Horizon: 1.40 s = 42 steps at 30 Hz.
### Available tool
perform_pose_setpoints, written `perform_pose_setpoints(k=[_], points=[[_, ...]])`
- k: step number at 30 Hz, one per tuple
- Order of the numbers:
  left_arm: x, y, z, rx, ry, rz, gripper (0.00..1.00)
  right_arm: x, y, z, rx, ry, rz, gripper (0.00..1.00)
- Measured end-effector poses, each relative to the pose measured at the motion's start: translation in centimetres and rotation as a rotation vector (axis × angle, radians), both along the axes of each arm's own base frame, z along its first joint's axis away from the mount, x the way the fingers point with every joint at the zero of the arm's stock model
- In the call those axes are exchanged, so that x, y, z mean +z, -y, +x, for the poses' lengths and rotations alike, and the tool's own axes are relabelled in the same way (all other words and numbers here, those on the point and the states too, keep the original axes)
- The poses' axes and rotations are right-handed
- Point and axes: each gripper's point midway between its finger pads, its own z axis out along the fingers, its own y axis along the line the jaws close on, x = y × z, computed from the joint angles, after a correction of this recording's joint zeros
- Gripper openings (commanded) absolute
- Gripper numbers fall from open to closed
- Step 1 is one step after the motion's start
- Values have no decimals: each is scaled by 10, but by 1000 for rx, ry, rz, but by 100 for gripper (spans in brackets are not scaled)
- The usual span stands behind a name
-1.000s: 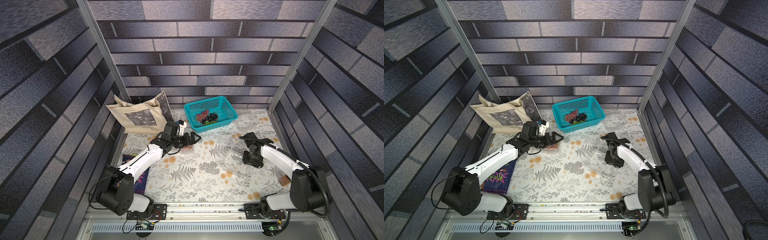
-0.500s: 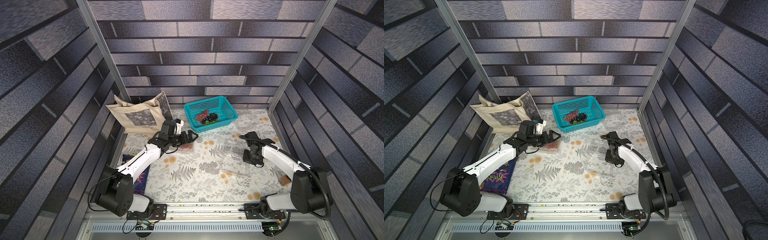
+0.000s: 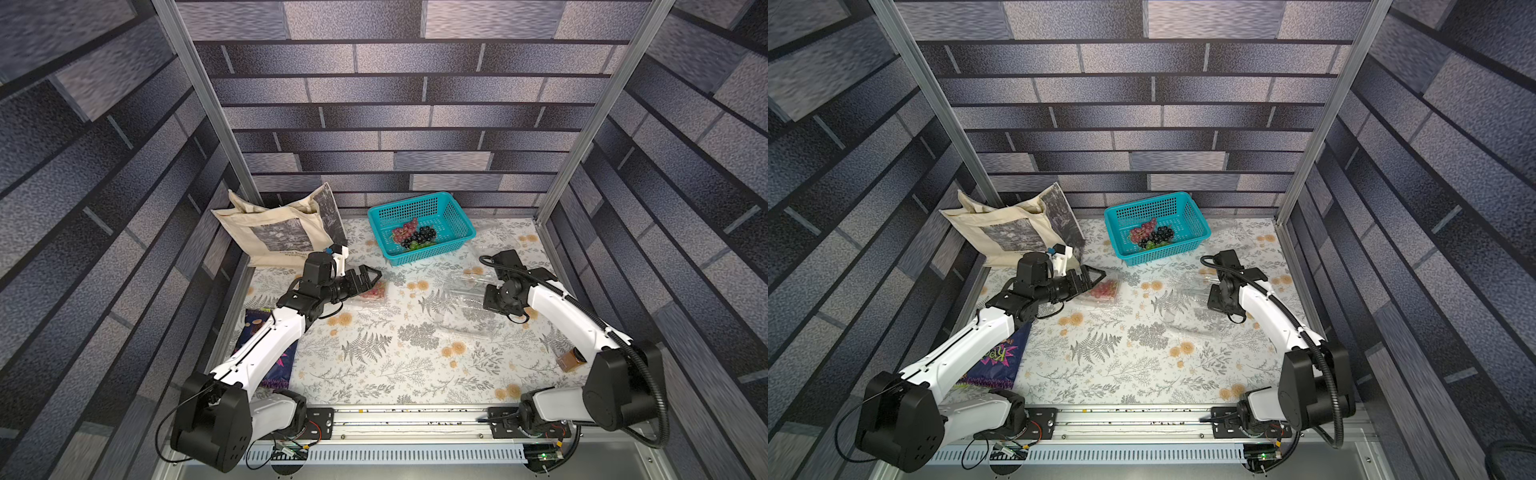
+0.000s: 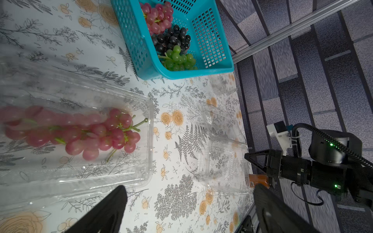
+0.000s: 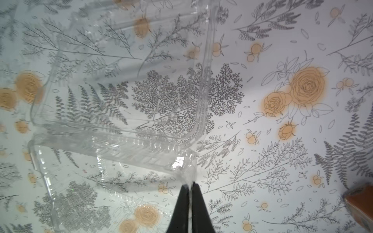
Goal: Pack grapes into containers
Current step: Pick up the packing box from the center of the board, then place the packing box at the center of the board.
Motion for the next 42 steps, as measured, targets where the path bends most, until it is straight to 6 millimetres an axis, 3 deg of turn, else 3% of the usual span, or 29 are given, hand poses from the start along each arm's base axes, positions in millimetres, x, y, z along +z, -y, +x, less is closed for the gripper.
perform_pose_setpoints(k=[4,7,11,16,21,28,32,36,42], points=[[2,-8,3,23,6,-2,100,42,-19,16,46,119,65,0],[2,-10,5,31,5,-2,100,69,-44,21,133,190,100,0],[2,-10,5,33,3,-4,100,80,-74,28,225,209,128,0],[2,-12,6,41,-4,-10,100,51,-99,42,270,137,154,0],[6,-13,4,46,1,-19,100,10,-112,39,293,14,157,0],[-1,-14,-2,52,-20,-24,100,-5,-119,30,302,-36,165,0],[-3,-14,-3,58,-33,-30,100,-24,-122,31,295,-97,152,0],[-2,-15,-8,59,-25,-35,100,-39,-126,39,284,-145,138,7],[5,-18,-20,59,-6,-50,100,-42,-128,41,267,-156,131,14]])
